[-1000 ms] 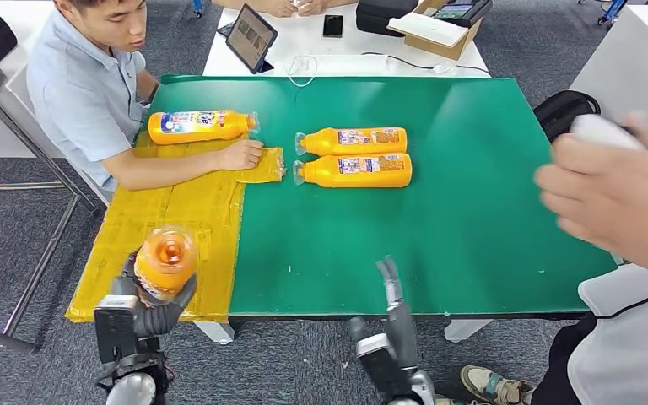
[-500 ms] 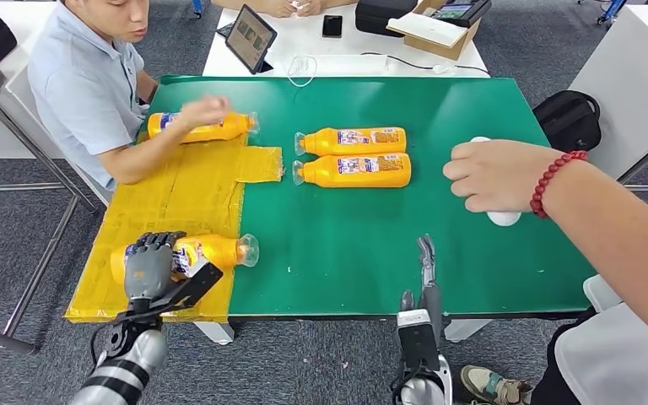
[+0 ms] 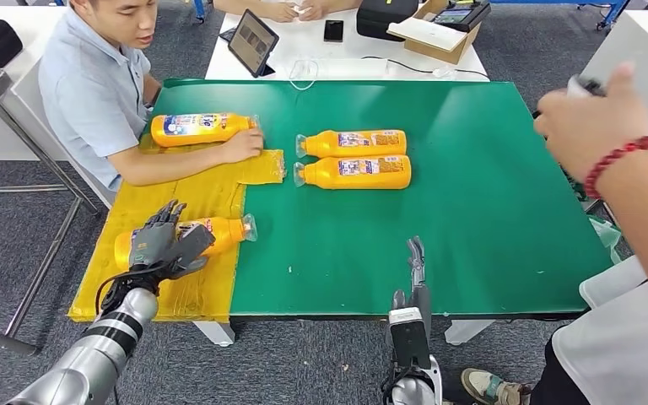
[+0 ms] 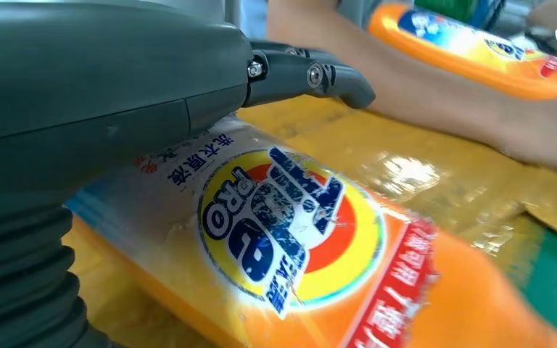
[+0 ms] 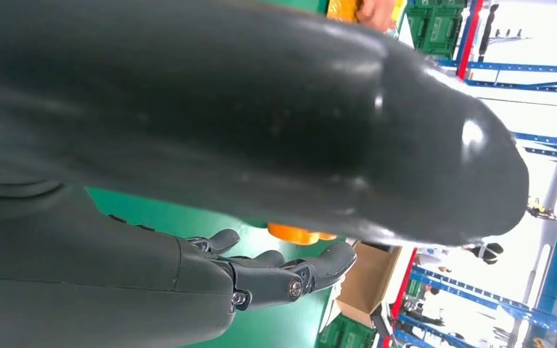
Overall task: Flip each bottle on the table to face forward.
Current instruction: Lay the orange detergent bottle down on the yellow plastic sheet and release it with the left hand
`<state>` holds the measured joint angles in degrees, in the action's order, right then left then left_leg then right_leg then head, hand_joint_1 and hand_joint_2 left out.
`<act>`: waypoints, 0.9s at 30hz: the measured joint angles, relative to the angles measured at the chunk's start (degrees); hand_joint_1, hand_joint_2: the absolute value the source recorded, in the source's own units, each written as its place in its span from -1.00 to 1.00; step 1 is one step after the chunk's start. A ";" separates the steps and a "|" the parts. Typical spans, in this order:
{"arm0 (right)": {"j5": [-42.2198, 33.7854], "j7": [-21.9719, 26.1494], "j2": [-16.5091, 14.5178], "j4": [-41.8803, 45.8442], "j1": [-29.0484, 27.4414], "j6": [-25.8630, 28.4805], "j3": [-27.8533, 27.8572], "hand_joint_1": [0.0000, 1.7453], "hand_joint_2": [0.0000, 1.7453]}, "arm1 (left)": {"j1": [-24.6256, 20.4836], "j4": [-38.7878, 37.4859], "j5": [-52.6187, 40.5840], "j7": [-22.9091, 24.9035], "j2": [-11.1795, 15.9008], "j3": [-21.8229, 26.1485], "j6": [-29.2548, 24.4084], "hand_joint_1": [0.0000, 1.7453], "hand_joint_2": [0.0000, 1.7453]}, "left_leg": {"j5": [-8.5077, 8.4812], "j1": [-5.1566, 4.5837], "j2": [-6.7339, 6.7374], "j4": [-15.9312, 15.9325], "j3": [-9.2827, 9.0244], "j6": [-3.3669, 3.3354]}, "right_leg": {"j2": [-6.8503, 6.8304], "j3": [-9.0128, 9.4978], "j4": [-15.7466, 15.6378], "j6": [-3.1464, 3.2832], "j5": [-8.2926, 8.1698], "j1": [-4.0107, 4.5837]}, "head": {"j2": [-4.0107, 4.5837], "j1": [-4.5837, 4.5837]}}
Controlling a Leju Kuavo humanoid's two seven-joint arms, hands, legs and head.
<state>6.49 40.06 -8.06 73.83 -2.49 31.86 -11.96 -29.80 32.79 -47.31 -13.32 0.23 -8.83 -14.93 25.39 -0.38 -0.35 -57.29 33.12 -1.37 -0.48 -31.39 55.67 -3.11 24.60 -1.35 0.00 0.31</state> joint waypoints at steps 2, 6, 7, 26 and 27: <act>-0.04 0.00 -0.02 -0.20 0.01 -0.06 0.03 -1.00 -1.00 | -0.16 1.11 5.59 -2.50 -0.31 0.79 8.27 -1.00 -1.00 | 0.10 -0.03 -0.29 0.02 -0.32 -0.01 | -0.32 0.19 -0.02 0.04 0.25 -0.02 | 0.00 -0.01; -0.05 0.00 -0.03 -0.33 0.13 -0.08 0.06 -1.00 -1.00 | 1.40 4.25 12.47 -4.77 -1.14 1.74 17.03 -1.00 -1.00 | 0.41 -0.05 -0.48 0.04 -0.85 0.05 | -0.52 0.53 -0.05 0.16 0.56 -0.03 | 0.00 -0.04; -0.05 0.00 -0.03 -0.34 0.14 -0.08 0.07 -1.00 -1.00 | 1.85 4.95 13.33 -4.96 -1.30 1.96 17.72 -1.00 -1.00 | 0.40 -0.05 -0.46 0.04 -0.87 0.05 | -0.51 0.68 -0.05 0.14 0.52 -0.03 | 0.00 -0.04; 38.05 -4.17 3.60 -13.25 10.15 7.87 -1.37 -1.00 1.00 | 25.16 54.55 38.96 -26.93 -9.46 -5.12 -23.87 -1.00 1.00 | 0.23 -0.03 0.17 -0.06 0.16 -0.04 | -0.02 -0.17 -0.01 0.04 0.17 0.00 | 0.00 -0.01; 41.66 -6.07 4.06 -14.91 11.62 7.87 -0.74 -1.00 1.00 | 25.91 56.36 40.39 -26.96 -9.47 -5.85 -23.25 -1.00 1.00 | 0.23 -0.03 0.18 -0.06 0.17 -0.04 | 0.00 -0.19 -0.01 0.02 0.16 0.00 | 0.00 -0.01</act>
<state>48.15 33.99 -4.00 58.92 9.13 39.74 -12.70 -3.89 89.15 -6.92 -40.27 -9.25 -14.67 -38.17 25.62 -0.40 -0.17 -57.35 33.29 -1.42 -0.48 -31.57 55.66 -3.08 24.76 -1.35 0.00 0.30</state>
